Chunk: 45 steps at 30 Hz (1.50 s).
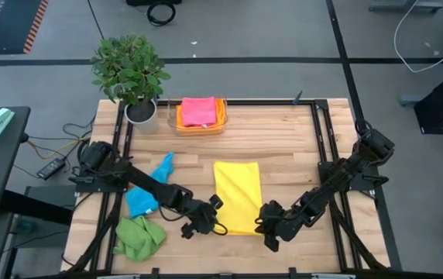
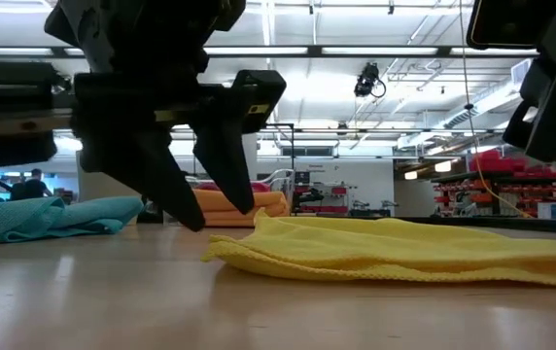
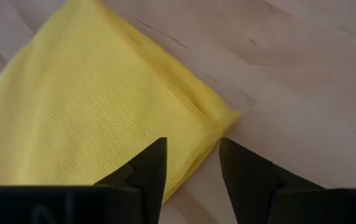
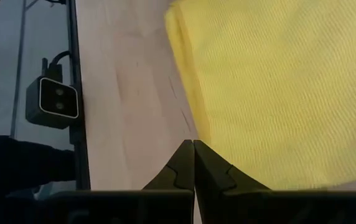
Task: Fold microfiber towels
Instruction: Fold the yellow microfiber cloth
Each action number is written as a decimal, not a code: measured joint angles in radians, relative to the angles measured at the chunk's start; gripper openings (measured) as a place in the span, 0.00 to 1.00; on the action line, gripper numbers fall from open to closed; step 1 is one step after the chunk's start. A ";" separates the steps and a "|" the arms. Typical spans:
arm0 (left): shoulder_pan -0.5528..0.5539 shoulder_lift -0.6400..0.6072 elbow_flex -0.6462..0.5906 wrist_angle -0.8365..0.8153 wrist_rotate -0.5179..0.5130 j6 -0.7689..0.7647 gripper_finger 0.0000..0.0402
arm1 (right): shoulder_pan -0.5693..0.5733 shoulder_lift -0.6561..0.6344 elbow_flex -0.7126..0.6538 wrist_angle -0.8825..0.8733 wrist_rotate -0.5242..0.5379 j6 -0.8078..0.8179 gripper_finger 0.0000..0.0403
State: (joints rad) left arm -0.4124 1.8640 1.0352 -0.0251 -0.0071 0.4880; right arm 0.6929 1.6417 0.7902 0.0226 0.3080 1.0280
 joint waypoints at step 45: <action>0.038 0.045 0.000 -0.020 0.028 0.150 0.14 | -0.003 0.000 0.000 0.002 0.010 0.058 0.01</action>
State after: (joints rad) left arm -0.3740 1.9095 1.0349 -0.0452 0.0207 0.6379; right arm 0.6895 1.6421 0.7898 0.0242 0.3183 1.0864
